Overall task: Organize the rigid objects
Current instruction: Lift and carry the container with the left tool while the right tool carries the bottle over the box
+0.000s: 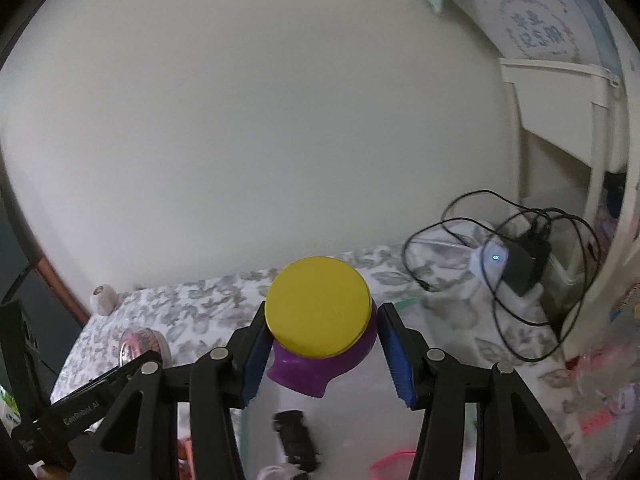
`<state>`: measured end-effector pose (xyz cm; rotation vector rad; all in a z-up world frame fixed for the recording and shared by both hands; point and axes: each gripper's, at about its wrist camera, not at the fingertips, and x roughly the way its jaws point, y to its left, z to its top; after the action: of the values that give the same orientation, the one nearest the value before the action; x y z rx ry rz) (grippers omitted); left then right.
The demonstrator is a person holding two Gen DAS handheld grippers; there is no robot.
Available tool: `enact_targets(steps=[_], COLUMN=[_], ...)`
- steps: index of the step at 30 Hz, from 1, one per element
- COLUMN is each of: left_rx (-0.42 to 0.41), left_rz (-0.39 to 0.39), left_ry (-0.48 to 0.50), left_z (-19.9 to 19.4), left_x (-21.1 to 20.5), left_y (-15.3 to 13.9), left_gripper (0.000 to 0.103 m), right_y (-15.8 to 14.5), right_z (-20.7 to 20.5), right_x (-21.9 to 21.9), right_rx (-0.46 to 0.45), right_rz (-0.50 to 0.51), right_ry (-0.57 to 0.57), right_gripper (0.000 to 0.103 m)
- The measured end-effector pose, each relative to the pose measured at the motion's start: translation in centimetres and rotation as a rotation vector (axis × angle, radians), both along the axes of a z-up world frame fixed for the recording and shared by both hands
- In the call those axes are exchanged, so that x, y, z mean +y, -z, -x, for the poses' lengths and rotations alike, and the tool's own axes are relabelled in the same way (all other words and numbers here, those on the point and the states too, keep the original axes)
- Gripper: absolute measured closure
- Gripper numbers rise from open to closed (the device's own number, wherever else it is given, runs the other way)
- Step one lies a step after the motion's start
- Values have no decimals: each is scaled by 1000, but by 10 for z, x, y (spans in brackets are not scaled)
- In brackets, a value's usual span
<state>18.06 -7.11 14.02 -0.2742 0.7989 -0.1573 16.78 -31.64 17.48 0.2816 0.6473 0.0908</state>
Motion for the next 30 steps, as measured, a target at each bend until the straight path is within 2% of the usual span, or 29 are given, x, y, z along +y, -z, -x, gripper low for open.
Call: enact_targets(steps=[8, 17, 19, 22, 26, 30], left_rx=[71, 138, 156, 171, 205, 210], left_rz=[-70, -70, -52, -80, -61, -81], left_ry=[40, 46, 52, 52, 55, 72], left_z=[-27, -38, -41, -43, -45, -44], left_x=[-38, -53, -53, -58, -58, -64], left_y=[31, 58, 61, 66, 73, 76], left_gripper=[29, 29, 29, 29, 29, 29], right_y=[35, 66, 70, 76, 83, 86], right_z=[-11, -21, -22, -25, -28, -30], right_x=[-13, -5, -2, 0, 2, 4], right_rx=[92, 182, 197, 220, 257, 276], right_rz=[25, 51, 60, 61, 69, 72], right_ry=[11, -4, -6, -12, -15, -20], right_gripper=[48, 48, 48, 48, 48, 48])
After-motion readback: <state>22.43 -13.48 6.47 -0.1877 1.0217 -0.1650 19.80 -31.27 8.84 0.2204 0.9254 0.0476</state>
